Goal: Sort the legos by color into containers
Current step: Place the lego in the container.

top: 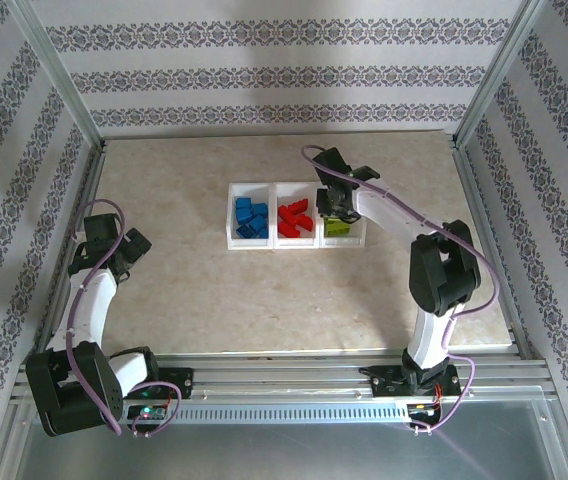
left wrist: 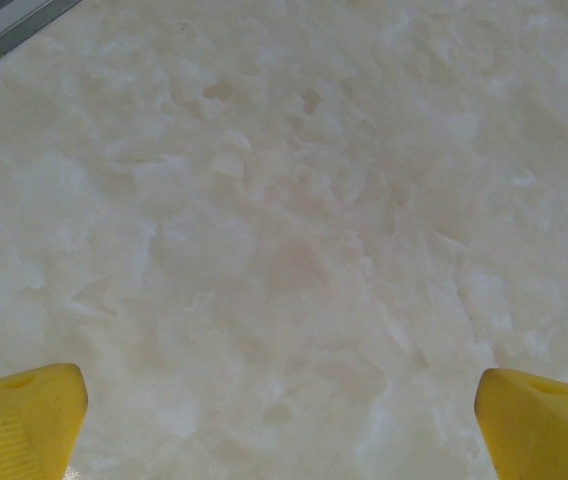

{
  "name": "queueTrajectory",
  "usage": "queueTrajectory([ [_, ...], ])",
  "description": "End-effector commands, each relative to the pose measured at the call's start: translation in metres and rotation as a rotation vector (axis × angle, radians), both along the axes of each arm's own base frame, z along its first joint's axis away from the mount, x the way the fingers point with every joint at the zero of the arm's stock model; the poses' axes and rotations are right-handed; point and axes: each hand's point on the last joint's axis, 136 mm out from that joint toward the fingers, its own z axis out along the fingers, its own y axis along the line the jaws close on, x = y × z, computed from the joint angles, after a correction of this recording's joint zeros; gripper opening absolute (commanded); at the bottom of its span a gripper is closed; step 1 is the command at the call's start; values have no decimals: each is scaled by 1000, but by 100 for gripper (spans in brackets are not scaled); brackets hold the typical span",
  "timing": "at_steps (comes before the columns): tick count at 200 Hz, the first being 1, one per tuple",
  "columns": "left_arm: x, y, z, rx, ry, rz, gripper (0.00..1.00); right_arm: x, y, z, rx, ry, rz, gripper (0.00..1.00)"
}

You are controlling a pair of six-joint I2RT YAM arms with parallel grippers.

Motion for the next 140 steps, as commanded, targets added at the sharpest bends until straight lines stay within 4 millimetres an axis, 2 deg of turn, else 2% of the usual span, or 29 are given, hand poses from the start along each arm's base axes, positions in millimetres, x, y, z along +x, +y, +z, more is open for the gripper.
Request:
queueTrajectory([
  [1,0,2,-2,1,-5,-3,100,7,-7,-5,-14,22,1,24],
  [41,0,1,-3,-2,-3,-6,100,16,-17,-21,-8,48,-19,27],
  [89,1,0,-4,-8,-5,-11,100,25,-19,-35,-6,74,-6,31],
  [114,0,1,-5,-6,0,-8,100,29,-20,-35,-8,73,-2,33],
  [140,0,0,-4,-8,0,-10,100,32,-22,-32,-10,66,-2,41],
])
